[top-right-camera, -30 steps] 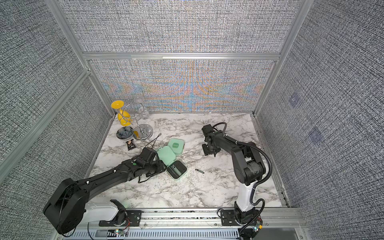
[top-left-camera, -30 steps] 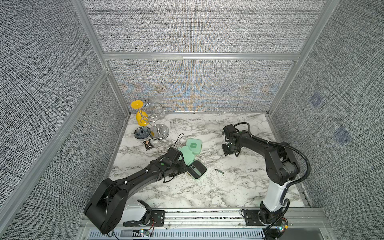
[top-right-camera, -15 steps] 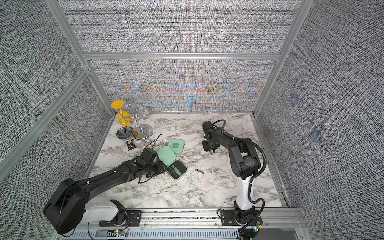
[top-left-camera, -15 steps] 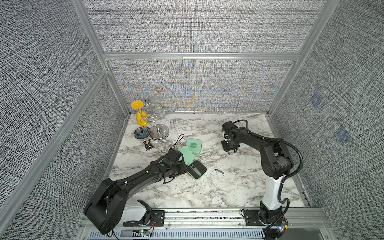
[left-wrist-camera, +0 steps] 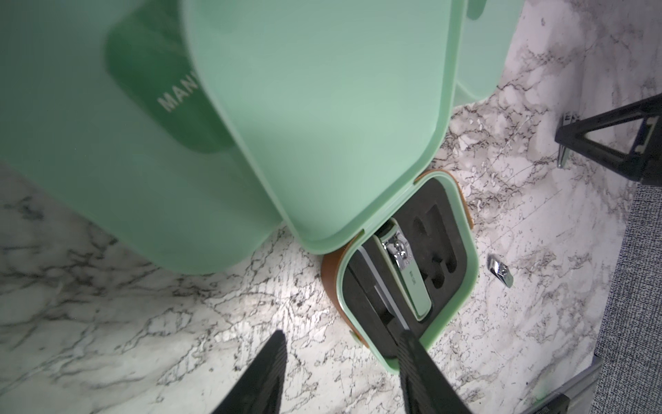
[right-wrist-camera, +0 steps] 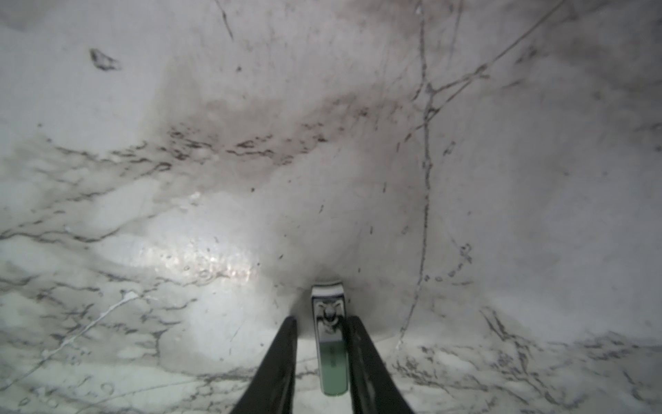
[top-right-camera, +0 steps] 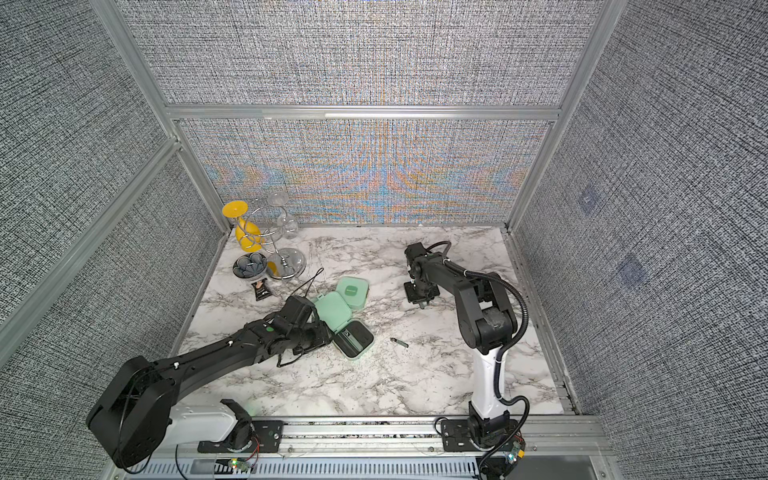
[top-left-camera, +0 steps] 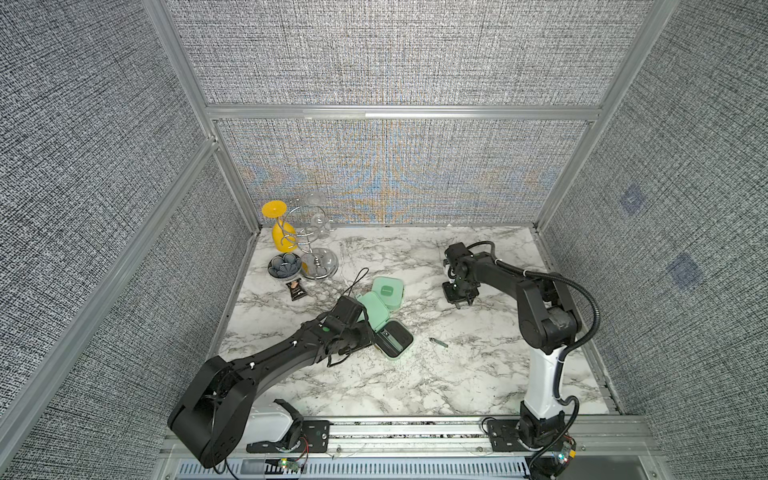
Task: Organize nail clipper sets
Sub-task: Pick up the nail clipper from the center of the board.
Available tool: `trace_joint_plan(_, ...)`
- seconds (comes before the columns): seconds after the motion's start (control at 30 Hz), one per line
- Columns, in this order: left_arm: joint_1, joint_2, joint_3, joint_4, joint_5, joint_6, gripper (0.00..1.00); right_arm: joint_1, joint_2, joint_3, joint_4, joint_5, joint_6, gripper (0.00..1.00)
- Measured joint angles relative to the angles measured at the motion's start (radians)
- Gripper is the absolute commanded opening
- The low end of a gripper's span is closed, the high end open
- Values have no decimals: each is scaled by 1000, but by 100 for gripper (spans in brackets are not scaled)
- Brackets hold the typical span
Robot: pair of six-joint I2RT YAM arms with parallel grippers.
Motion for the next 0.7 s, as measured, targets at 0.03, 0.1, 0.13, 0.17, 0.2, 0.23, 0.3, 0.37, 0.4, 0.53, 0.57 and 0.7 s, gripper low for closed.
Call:
trace_joint_plan(0.03,0,0,0,0,0,0,53,0,0,0,0,-3,1,26)
trace_joint_plan(0.1,0,0,0,0,0,0,53,-1,0,0,0,-3,4,25)
trace_joint_plan(0.13,0,0,0,0,0,0,53,-1,0,0,-1,-5,4,25)
trace_joint_plan(0.17,-1,0,0,0,0,0,53,-1,0,0,-1,-6,4,24)
trace_joint_plan(0.2,-1,0,0,0,0,0,53,-1,0,0,-1,-6,4,24)
trace_joint_plan(0.23,-2,-1,0,0,0,0,53,-1,0,0,-1,-6,4,24)
trace_joint_plan(0.3,-2,-2,0,0,0,0,53,-1,-1,0,-3,-6,4,23)
trace_joint_plan(0.37,-2,-3,0,0,0,0,53,0,-2,0,-6,-6,5,19)
trace_joint_plan(0.4,-2,-3,0,0,0,0,53,0,-2,0,-7,-6,5,15)
trace_joint_plan(0.53,-2,-3,0,0,0,0,53,0,-4,0,-7,-6,12,7)
trace_joint_plan(0.57,-2,-3,0,0,0,0,53,0,-4,0,-7,-5,12,6)
trace_joint_plan(0.7,-2,-3,0,0,0,0,53,2,-31,-11,-11,-5,13,6)
